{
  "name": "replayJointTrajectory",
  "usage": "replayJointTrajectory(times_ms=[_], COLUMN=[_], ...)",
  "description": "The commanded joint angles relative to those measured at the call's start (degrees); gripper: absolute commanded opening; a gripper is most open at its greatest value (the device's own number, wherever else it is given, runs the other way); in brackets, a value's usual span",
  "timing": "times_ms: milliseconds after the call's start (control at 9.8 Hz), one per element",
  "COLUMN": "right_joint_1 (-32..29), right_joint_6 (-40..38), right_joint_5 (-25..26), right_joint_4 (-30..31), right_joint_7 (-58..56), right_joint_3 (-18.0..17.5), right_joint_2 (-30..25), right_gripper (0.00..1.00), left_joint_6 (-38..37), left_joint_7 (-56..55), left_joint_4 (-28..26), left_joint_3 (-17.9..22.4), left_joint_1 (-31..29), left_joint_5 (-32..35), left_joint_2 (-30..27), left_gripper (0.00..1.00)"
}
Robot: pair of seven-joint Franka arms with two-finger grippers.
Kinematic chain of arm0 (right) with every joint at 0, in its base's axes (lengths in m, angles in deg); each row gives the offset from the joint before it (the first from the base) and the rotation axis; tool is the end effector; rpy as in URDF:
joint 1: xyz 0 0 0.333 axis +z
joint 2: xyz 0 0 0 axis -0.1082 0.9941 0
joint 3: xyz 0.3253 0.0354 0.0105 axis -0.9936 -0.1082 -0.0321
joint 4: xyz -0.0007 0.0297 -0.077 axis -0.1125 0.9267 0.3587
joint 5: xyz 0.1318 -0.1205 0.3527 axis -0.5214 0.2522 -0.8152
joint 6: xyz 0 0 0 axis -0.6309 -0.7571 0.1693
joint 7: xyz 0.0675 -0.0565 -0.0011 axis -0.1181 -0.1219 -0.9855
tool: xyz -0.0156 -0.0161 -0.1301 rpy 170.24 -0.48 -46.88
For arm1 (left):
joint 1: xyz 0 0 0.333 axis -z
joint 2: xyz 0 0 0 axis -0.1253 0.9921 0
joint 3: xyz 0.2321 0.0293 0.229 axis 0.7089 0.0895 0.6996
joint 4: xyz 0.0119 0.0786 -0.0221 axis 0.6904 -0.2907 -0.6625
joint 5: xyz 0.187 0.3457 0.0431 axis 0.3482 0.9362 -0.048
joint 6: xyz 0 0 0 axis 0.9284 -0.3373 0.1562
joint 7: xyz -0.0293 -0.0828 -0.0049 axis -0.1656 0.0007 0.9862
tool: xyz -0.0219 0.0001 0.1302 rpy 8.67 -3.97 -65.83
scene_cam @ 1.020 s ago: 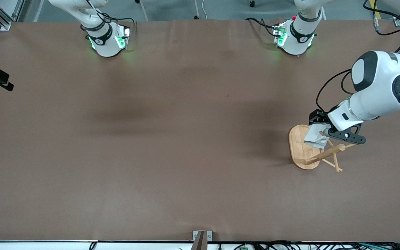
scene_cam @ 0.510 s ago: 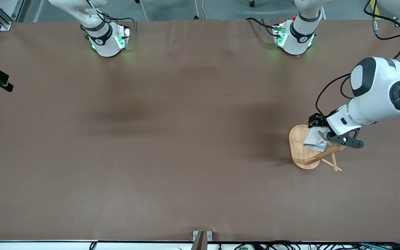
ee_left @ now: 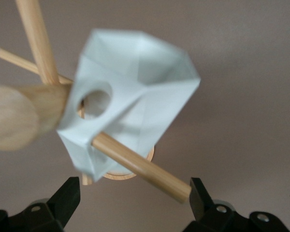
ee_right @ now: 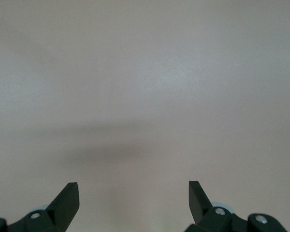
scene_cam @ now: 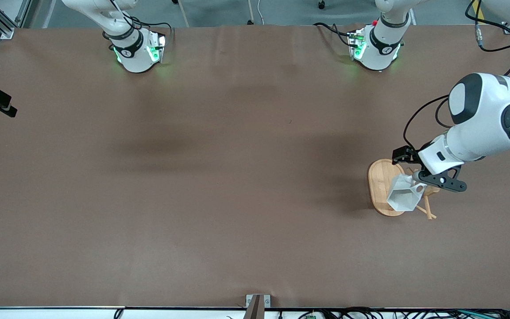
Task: Hang cup on rack
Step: 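Open the left gripper and raise it away from the rack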
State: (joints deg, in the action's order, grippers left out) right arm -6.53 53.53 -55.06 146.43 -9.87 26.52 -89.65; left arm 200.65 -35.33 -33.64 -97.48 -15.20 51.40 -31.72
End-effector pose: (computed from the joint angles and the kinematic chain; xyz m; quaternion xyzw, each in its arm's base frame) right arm 0.5413 -0.0563 0.6407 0.9996 -0.0262 0.0080 0.0011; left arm 0.6095 -0.0603 0.3884 0.9891 -0.1368 -0.0149 0.0529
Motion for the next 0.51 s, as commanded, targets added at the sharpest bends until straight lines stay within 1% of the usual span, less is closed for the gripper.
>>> replayJointTrajectory(times_ms=[0,204,408], right_joint_1=[0.40,0.31,0.31], right_joint_6=[0.27,0.10,-0.17], right_joint_5=[-0.02,-0.02,-0.45], right_joint_4=[0.33,0.41,-0.11], right_joint_7=[0.97,0.89,0.97], right_joint_3=[0.22,0.22,0.14], right_joint_2=[-0.44,-0.44,-0.44], right_gripper=[1.00,1.00,1.00], left_joint_6=[-2.98,-9.30,-13.00], left_joint_7=[-1.46,-5.92,-9.02], left_joint_4=[4.38,11.32,16.33], left_joint_3=[-0.29,-0.38,-0.56], left_joint_1=[-0.02,-0.02,0.24], left_joint_5=[0.63,0.54,0.72], left_joint_2=[0.35,0.35,-0.35], left_gripper=[1.00,1.00,1.00])
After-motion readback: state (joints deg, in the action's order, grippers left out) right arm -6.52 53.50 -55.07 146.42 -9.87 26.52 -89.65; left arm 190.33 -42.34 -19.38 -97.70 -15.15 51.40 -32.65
